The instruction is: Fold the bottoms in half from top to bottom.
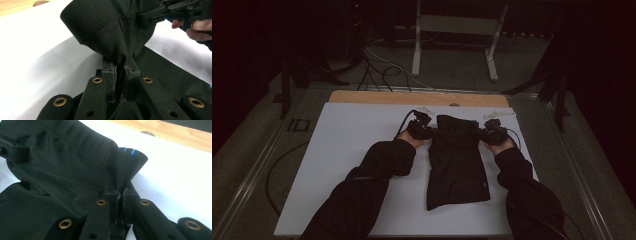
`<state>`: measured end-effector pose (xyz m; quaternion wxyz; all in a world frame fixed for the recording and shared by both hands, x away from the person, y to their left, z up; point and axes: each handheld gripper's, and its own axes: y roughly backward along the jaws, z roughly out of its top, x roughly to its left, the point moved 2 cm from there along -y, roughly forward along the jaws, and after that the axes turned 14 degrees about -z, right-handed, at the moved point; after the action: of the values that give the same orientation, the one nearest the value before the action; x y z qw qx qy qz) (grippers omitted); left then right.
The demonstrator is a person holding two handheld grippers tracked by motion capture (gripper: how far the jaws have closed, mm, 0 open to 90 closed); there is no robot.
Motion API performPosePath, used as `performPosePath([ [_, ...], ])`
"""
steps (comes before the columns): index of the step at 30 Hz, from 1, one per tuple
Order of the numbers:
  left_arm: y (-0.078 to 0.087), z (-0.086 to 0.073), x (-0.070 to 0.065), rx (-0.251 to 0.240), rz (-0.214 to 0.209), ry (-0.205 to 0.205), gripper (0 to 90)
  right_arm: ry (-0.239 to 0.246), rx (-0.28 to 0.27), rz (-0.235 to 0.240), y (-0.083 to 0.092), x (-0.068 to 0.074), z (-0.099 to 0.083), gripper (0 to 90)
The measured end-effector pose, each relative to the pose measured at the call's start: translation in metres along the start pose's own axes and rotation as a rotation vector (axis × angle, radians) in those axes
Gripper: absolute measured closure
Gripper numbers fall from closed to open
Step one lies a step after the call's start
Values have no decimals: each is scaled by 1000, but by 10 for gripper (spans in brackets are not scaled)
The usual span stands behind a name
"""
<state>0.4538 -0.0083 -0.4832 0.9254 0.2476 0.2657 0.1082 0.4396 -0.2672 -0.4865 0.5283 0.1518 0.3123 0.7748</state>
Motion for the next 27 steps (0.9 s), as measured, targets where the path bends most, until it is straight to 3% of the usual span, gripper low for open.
performPosePath([
  [10,7,-2,-14,-9,-31,-29,834,1,-35,24,18,0,-2,864],
  [27,20,-15,-44,-11,-90,-81,834,34,-80,56,53,13,-13,864],
])
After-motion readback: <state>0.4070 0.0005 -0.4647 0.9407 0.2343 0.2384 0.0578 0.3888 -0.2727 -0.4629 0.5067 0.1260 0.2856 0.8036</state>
